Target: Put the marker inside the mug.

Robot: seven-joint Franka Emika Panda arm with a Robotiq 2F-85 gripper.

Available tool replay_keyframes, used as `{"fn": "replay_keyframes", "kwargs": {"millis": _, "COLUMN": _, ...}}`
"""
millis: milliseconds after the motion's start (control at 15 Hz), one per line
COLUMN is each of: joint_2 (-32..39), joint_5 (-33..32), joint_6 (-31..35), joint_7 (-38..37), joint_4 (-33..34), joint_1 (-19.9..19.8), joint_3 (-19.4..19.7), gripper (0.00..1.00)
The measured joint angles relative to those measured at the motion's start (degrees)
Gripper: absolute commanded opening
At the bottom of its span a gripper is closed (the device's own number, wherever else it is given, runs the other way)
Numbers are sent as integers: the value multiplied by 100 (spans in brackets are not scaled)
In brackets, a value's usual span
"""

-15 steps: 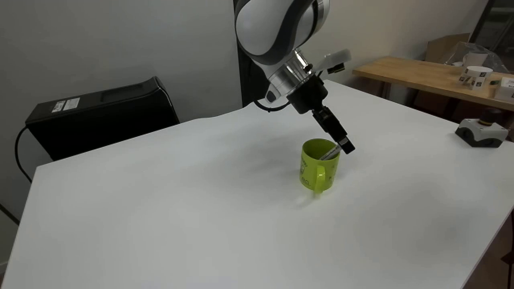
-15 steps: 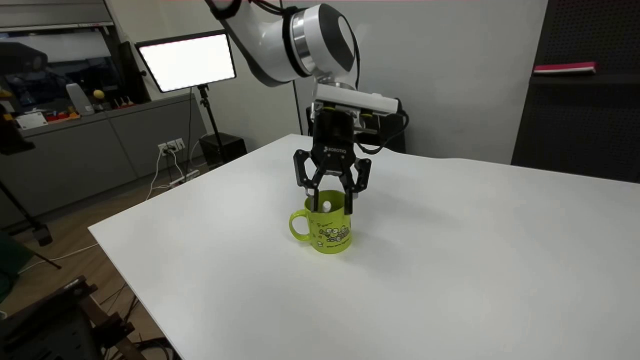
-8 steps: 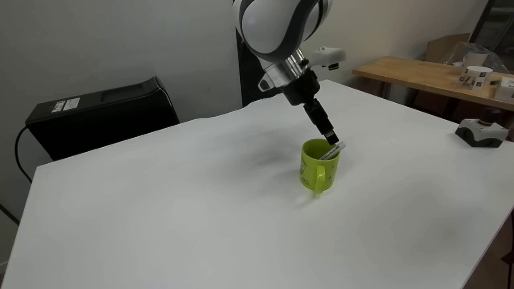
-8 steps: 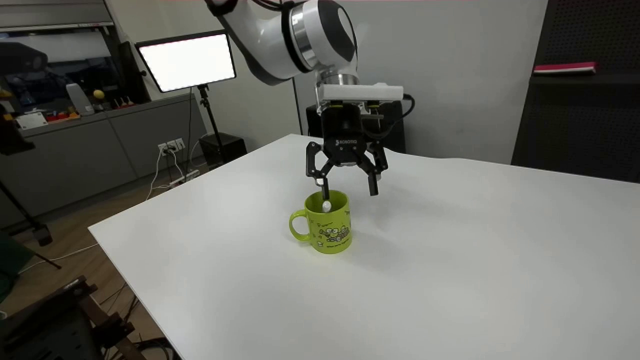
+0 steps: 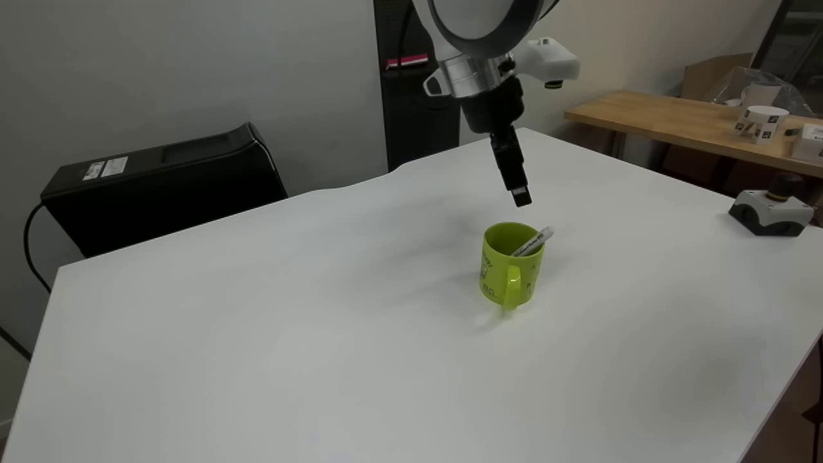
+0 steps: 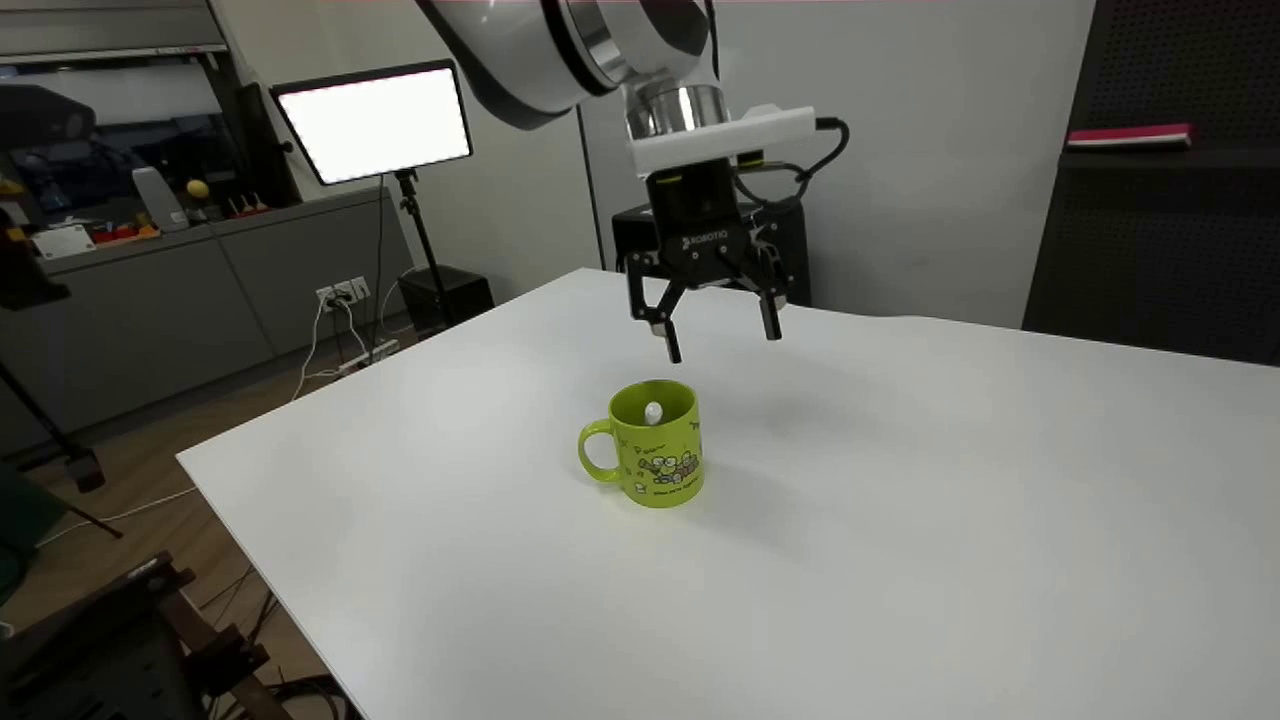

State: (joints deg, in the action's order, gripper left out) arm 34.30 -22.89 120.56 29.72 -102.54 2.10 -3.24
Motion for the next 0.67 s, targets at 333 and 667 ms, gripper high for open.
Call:
{"fn": "replay_keyframes", "kwargs": {"millis": 333, "joint_2": -489, "joint_5": 859, "joint_6": 354, "joint_7": -537, "joint_4": -564, "joint_1": -204, "joint_3": 2, "gripper": 100}}
{"fn": "replay_keyframes", "kwargs": {"millis": 667, "joint_2": -775, "joint_5": 1707, "joint_6": 1001, "joint_7": -979, "joint_4": -1006, "joint_1": -370, "joint_3": 2, "gripper": 100}}
